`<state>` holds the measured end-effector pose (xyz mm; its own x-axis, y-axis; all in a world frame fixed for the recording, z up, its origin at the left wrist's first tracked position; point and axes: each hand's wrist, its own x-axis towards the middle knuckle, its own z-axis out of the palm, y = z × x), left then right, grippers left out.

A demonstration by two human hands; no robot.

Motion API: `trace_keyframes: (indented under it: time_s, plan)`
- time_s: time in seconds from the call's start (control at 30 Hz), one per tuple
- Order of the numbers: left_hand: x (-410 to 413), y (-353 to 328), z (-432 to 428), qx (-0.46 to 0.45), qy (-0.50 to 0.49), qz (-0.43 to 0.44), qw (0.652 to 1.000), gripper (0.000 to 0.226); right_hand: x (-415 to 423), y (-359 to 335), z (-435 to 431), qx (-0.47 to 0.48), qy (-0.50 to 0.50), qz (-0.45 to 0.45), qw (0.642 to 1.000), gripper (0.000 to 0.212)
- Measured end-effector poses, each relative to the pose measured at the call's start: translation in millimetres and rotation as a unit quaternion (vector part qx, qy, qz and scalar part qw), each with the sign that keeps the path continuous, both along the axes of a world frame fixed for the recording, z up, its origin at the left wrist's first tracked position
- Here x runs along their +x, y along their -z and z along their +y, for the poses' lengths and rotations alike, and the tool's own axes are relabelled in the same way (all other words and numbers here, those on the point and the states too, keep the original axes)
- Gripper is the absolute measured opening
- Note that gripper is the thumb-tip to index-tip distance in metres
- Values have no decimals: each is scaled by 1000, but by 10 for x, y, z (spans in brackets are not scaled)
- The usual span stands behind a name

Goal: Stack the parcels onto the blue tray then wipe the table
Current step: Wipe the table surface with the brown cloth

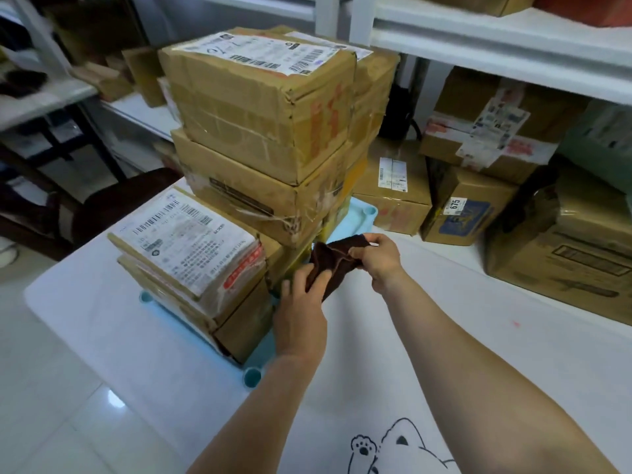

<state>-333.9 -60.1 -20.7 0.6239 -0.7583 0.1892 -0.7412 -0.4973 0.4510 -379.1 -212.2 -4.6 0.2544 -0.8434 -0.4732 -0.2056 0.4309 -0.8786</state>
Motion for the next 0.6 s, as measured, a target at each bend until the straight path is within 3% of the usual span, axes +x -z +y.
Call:
trace_keyframes:
  time_s: [0.17, 0.3, 0.4, 0.47, 0.53, 0.6]
  plan:
    - [102, 146, -47, 60, 19, -108, 992, 61, 235, 174, -54, -139, -49, 80, 986, 37]
    - [159, 191, -112, 105, 24, -206, 973, 39, 361, 225, -5, -223, -73, 129, 964, 37]
    - [176, 155, -135, 163, 36, -244, 955, 23, 432, 266, 28, -257, -93, 165, 948, 24]
    - [206, 138, -145, 180, 55, -240, 952, 24, 449, 290, 28, -311, -123, 231, 914, 19]
    - [228, 155, -156, 179, 74, -226, 955, 35, 444, 310, 11, -392, -160, 327, 845, 18]
    - [222, 157, -167, 204, 73, -214, 952, 41, 448, 324, 4, -456, -167, 359, 797, 19]
